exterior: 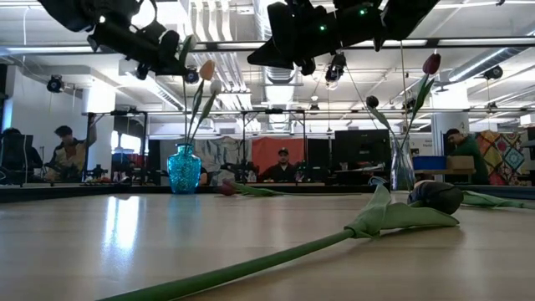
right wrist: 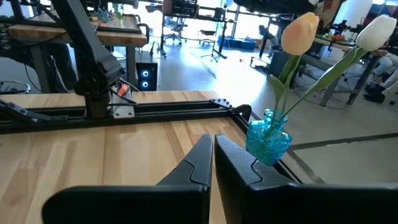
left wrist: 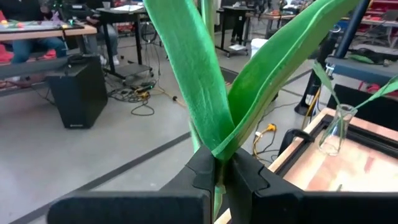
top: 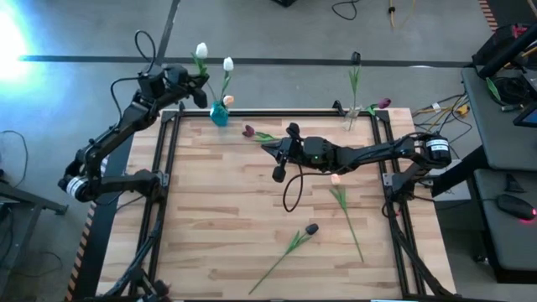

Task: Sort flowers into vase by color
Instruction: Put the white flower into the blue vase

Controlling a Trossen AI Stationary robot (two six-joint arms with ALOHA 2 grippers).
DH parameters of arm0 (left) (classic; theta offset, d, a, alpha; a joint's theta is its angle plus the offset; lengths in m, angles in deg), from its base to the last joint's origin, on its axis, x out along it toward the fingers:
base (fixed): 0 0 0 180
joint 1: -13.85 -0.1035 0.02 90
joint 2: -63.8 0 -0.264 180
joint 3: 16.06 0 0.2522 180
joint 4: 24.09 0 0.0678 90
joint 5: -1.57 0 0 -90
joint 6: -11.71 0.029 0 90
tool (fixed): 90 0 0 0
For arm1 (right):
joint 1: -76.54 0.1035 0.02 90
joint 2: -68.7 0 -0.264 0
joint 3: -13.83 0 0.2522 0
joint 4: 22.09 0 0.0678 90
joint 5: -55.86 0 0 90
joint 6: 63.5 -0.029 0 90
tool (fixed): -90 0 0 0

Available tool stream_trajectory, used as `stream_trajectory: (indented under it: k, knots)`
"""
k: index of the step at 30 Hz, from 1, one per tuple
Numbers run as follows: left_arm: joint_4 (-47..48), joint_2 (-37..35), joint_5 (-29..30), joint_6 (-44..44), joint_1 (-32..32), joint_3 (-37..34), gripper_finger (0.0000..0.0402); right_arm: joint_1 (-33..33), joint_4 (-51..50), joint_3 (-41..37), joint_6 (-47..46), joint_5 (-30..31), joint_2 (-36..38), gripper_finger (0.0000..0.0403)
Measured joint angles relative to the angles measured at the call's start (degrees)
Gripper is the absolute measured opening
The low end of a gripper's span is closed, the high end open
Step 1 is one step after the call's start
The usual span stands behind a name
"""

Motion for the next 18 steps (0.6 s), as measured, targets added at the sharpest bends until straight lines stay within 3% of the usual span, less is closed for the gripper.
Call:
stream_trajectory:
  k: [18]
  knots:
    - [3.45,-3.85,-0.48,-2.45,-0.3,1.81,0.0,-0.02,0.0,0.0,0.17,0.0,-0.02,0.0011]
